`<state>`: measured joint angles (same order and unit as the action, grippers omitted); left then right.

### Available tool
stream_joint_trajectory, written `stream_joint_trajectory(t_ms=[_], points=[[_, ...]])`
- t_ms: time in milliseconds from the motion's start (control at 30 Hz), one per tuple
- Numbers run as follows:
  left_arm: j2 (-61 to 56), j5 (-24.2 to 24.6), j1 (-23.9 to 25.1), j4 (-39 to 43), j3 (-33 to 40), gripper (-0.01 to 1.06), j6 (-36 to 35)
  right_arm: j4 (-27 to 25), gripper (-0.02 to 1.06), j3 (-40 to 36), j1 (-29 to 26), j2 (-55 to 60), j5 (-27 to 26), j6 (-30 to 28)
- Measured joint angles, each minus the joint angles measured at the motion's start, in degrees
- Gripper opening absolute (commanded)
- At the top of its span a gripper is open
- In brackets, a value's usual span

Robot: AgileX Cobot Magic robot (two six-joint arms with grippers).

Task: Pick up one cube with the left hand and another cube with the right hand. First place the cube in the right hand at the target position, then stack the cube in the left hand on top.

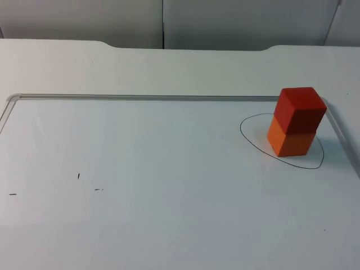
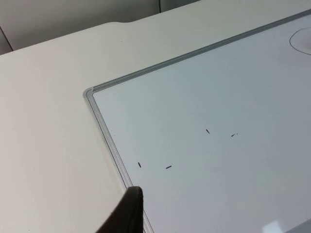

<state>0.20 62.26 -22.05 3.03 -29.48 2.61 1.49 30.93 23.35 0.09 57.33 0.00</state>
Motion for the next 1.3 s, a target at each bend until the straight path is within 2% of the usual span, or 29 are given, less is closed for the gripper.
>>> stream_joint_trajectory(t_ms=[233,533,667,767,1067,1300], points=[[0.0,0.0,0.0,0.0,0.0,1.05,0.0,1.34,1.04,0.0,0.0,0.0,-0.68,0.0],[0.0,0.0,0.0,0.0,0.0,1.05,0.0,0.89,1.04,-0.93,0.0,0.1,-4.31,0.0],[0.0,0.0,0.0,0.0,0.0,1.05,0.0,-0.45,1.04,-0.58,0.0,0.1,-0.88,0.0],[0.0,0.0,0.0,0.0,0.0,1.05,0.0,-0.99,1.04,-0.58,0.0,0.1,5.28,0.0],[0.0,0.0,0.0,0.0,0.0,1.05,0.0,-0.37,1.04,-1.54,0.0,0.1,4.81,0.0],[0.0,0.0,0.0,-0.04,0.0,1.05,0.0,1.75,1.04,-1.58,0.0,0.1,4.81,2.47]])
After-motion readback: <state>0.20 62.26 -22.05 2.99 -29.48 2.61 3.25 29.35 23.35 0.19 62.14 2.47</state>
